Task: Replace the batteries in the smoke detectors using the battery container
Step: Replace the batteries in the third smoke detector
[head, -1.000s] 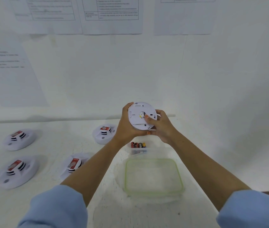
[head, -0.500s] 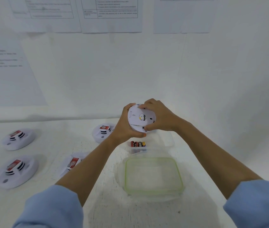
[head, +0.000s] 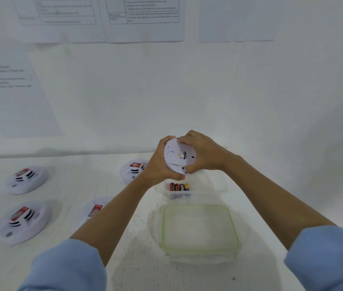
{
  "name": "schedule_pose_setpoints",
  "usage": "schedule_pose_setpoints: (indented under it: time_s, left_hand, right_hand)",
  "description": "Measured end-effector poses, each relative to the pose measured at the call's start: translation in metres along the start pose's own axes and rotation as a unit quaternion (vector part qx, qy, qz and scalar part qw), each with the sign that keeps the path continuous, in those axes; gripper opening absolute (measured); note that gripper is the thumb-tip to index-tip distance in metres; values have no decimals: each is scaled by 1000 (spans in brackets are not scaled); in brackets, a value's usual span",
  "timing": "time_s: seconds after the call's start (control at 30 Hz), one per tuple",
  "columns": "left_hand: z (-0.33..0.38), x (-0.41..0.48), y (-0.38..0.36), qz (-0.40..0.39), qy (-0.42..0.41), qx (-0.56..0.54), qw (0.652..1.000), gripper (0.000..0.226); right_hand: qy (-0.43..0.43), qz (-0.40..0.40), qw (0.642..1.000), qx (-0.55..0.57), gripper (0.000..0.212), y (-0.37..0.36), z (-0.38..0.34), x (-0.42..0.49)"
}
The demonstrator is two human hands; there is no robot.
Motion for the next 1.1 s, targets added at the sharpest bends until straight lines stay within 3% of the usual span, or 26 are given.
schedule_pose_setpoints:
  time_s: [0.73,1.1]
  left_hand:
    - [-3,8,3,-14,2,4,1000,96]
    - [-5,8,5,-23,2,14,1000,100]
  right_hand:
    - [13,-22,999,-28,72,7,12,4]
    - [29,11,998,-54,76,-4,12,3]
Point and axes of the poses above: each hand's wrist, its own x-axis towards the middle knuckle, its own y-axis out of the back of the hand, z = x × y, the point moved 1 cm from there along x, towards the middle knuckle, and after that the axes turned 4 degrees about -x, right-handed, at the moved point
